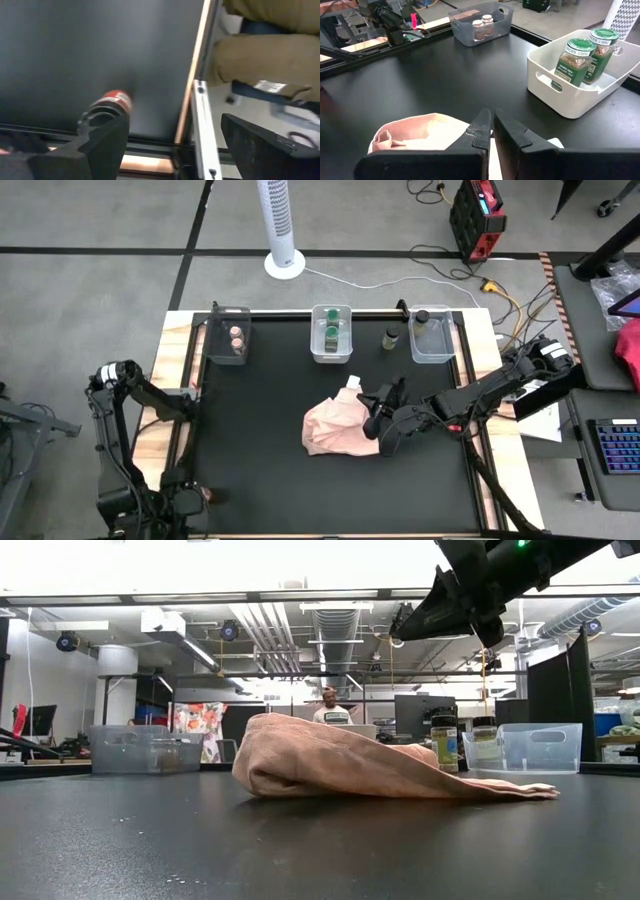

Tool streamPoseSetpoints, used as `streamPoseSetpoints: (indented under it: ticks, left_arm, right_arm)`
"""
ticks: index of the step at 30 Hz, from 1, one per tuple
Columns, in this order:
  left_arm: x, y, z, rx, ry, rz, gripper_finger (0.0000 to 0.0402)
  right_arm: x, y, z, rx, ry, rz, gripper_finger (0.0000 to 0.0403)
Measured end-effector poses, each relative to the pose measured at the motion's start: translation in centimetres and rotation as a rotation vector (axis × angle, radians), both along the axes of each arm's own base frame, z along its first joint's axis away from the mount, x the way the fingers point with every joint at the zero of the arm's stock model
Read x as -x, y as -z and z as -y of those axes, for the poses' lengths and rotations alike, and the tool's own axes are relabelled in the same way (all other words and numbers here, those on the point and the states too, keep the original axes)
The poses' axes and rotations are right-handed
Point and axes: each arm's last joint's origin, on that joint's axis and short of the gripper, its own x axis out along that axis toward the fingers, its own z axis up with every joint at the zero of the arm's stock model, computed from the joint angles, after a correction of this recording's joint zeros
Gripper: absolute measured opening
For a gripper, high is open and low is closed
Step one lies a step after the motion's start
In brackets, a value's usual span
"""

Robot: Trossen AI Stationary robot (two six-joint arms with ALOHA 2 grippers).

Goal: Sort spices by type
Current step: Put the black brown spice bottle into the transparent bin

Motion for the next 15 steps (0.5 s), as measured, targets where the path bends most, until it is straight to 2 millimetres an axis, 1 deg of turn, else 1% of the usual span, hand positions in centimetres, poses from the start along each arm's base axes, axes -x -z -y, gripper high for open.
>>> streamPoseSetpoints:
  ticks: [2,8,15]
  left_arm:
    - [0.0,0.4,-0.1,-0.048,0.005,-0.018,0.0300]
    - [0.4,1.8,-0.1,-0.152,0.020,-0.156,0.0300]
    - [0.4,2.0,0.1,-0.162,0.047,-0.155,0.0300]
  right_arm:
    - [0.0,0.0,0.0,0.000,0.000,0.000,0.0013]
    - [0.0,0.0,0.0,0.000,0.000,0.000,0.0013]
    - [0.0,0.0,0.0,-0.001,-0.001,-0.001,0.0013]
